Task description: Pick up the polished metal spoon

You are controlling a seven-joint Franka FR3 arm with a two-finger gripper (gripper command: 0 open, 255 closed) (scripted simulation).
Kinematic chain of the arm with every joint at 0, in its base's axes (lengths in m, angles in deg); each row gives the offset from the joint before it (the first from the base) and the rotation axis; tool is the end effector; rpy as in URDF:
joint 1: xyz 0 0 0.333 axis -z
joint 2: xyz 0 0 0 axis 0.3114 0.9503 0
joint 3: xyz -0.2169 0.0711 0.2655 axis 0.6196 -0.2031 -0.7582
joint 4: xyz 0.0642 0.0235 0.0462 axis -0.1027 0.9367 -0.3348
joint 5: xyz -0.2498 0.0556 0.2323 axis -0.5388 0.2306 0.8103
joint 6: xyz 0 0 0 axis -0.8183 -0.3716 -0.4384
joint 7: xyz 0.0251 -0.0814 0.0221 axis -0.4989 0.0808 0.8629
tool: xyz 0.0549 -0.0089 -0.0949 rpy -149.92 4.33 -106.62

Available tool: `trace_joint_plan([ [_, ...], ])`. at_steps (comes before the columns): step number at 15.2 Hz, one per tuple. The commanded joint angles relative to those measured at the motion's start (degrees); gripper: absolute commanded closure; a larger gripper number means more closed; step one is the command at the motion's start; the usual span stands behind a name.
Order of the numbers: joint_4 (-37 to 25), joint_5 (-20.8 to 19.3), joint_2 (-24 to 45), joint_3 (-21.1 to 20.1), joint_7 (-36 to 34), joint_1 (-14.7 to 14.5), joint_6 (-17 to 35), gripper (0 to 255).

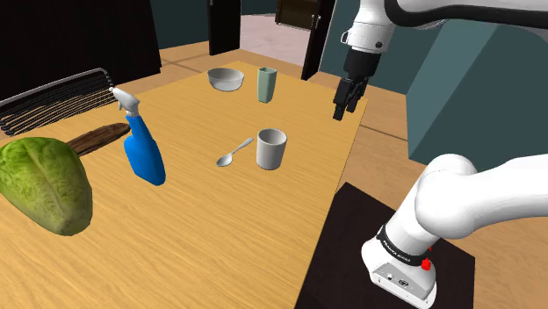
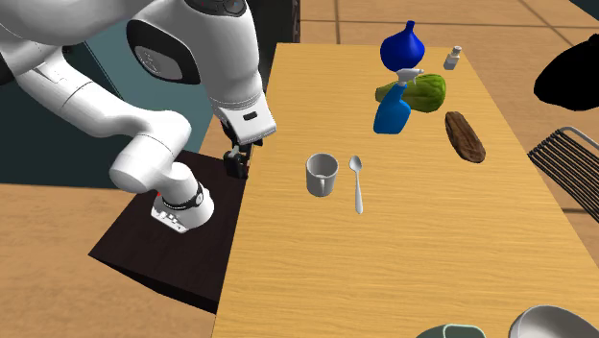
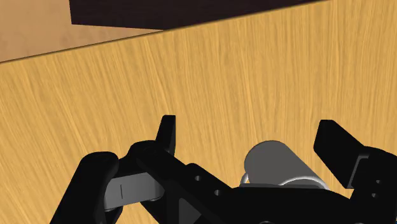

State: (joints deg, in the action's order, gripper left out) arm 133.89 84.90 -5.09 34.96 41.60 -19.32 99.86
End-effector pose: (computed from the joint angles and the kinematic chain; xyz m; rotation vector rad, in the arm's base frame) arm 0.2283 -0.0162 0.5808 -3.0583 -0.0409 0.0868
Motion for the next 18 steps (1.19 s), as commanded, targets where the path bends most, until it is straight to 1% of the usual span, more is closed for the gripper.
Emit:
trace_joint_plan([
  [1,0.0,0.0,0.0,0.0,0.0,0.0,0.0,0],
  [6,1.0,1.9,6.2,-3.8,-2.4,-2.3,9.6,0],
  [10,0.4,2.8,12.3,-6.8,-4.4,-3.8,17.0,0],
  [14,-1.4,2.9,19.2,-9.8,-6.5,-5.0,23.9,0],
  [18,-4.4,2.0,26.5,-12.6,-8.9,-5.8,30.0,0],
])
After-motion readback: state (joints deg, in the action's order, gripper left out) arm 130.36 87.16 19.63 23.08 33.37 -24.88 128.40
